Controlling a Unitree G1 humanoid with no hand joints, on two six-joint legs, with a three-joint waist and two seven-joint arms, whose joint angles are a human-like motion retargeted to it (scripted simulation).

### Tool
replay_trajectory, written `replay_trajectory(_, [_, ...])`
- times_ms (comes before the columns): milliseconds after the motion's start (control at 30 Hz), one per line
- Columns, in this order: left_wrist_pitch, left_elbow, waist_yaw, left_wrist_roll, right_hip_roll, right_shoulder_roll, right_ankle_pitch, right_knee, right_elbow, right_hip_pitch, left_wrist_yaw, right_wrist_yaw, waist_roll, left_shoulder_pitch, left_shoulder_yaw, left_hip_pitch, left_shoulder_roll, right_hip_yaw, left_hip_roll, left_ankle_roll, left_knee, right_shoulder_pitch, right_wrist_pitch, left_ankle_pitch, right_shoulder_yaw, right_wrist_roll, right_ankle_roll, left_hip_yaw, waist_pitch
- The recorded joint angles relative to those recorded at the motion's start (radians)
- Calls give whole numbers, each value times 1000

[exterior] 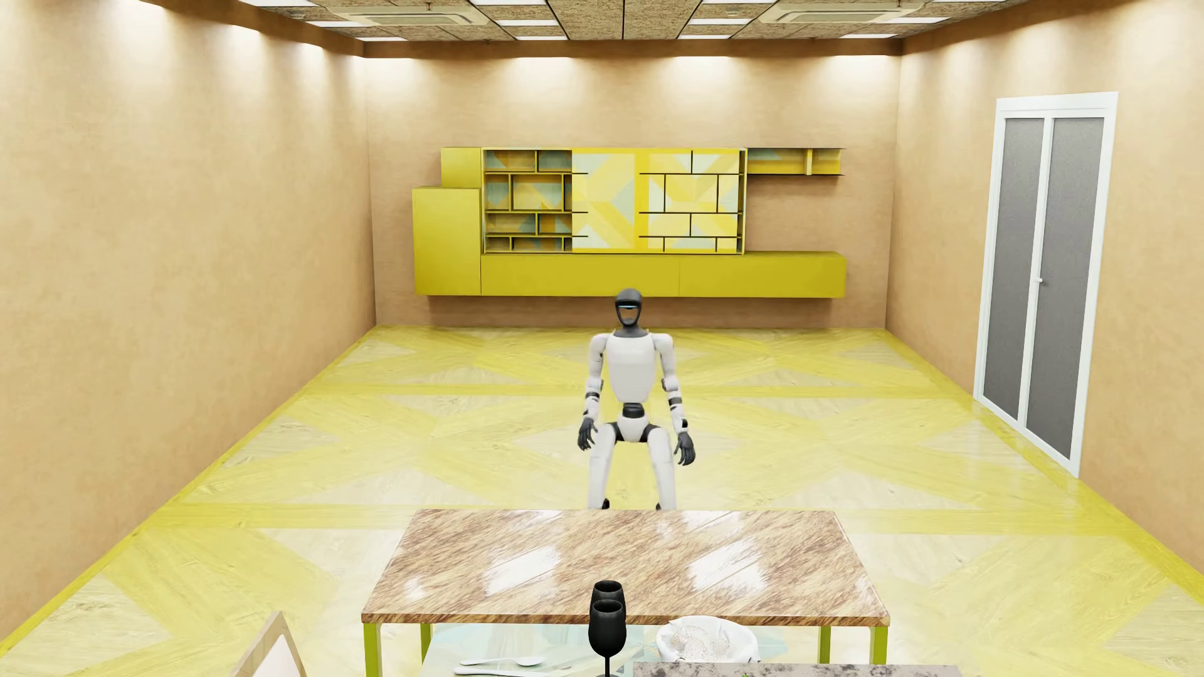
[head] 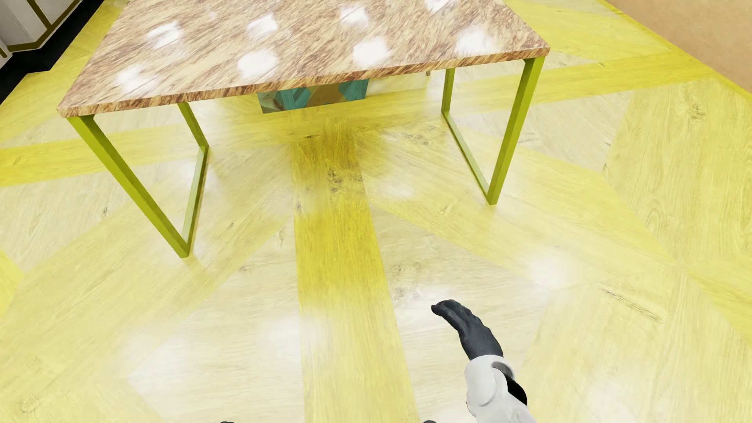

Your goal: Head to the desk

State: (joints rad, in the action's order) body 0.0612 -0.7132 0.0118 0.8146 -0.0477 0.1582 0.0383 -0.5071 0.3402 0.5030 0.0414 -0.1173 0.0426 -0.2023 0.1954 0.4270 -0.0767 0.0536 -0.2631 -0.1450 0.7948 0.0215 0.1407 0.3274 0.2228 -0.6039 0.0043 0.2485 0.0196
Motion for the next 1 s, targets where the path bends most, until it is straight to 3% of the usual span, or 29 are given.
replay_trajectory(100, [90, -34, 18, -17, 22, -6, 12, -3, -182, -2, -2, -8, 11, 19, 59, -105, 30, -77, 10, 98, -141, -72, -55, 56, 21, 13, 38, 115, -8])
replay_trajectory(167, [131, -96, 19, 19, 7, -21, 1, 18, -197, -13, -19, -31, 2, 53, 26, -159, 41, -97, 45, 117, -232, -56, -34, 28, -5, 39, 63, 160, -9])
replay_trajectory(233, [109, -127, 11, 82, -12, -12, 27, 40, -112, -34, -84, -15, -13, 78, -56, -205, 25, -106, 74, 114, -315, -40, 33, 8, 2, -15, 132, 184, -12])
replay_trajectory(300, [73, -124, 5, 110, -44, 13, 103, -25, 43, -53, -118, 70, -28, 105, -107, -240, 7, -90, 102, 112, -376, -19, 126, -4, 42, -111, 89, 176, -15])
replay_trajectory(333, [64, -114, 4, 106, -66, 20, 136, -64, 134, -73, -113, 123, -36, 119, -110, -255, 5, -65, 117, 112, -405, -3, 170, -9, 58, -130, 69, 162, -18])
replay_trajectory(367, [59, -98, 4, 93, -86, 20, 150, -73, 226, -105, -99, 161, -45, 133, -101, -270, 9, -41, 133, 111, -435, 19, 208, -15, 60, -120, 68, 143, -22])
replay_trajectory(433, [46, -63, 7, 51, -117, 9, 168, 21, 385, -193, -56, 181, -64, 161, -63, -288, 27, 15, 163, 111, -487, 90, 265, -33, 44, -47, 98, 88, -35])
replay_trajectory(500, [17, -35, 10, 2, -142, -6, 177, 118, 524, -267, 2, 209, -83, 168, -13, -279, 49, 109, 180, 110, -499, 154, 291, -42, 75, 3, 86, 26, -49])
replay_trajectory(600, [7, -20, 9, -45, -143, -8, 172, 184, 605, -321, 49, 299, -95, 133, 37, -260, 70, 177, 180, 104, -477, 227, 284, -34, 149, 13, 79, -30, -58])
replay_trajectory(667, [26, -42, 4, -42, -141, -1, 184, 167, 587, -322, 37, 300, -96, 94, 55, -261, 75, 187, 174, 99, -468, 239, 279, -28, 134, 41, 74, -38, -58])
replay_trajectory(767, [116, -141, -5, -2, -129, 11, 196, 161, 523, -325, -12, 181, -90, 51, 77, -275, 73, 179, 160, 91, -467, 199, 272, -21, 101, 49, 67, -22, -59])
replay_trajectory(867, [185, -222, -9, 68, -112, 22, 202, 161, 444, -323, -94, 92, -81, 17, 69, -281, 63, 156, 142, 85, -452, 117, 225, -6, 84, 48, 64, 1, -59])
replay_trajectory(1000, [148, -174, 0, 79, -94, 21, 210, 154, 328, -307, -95, 29, -67, -20, 99, -286, 82, 131, 125, 77, -457, 33, 170, -2, 69, 54, 60, 28, -60])
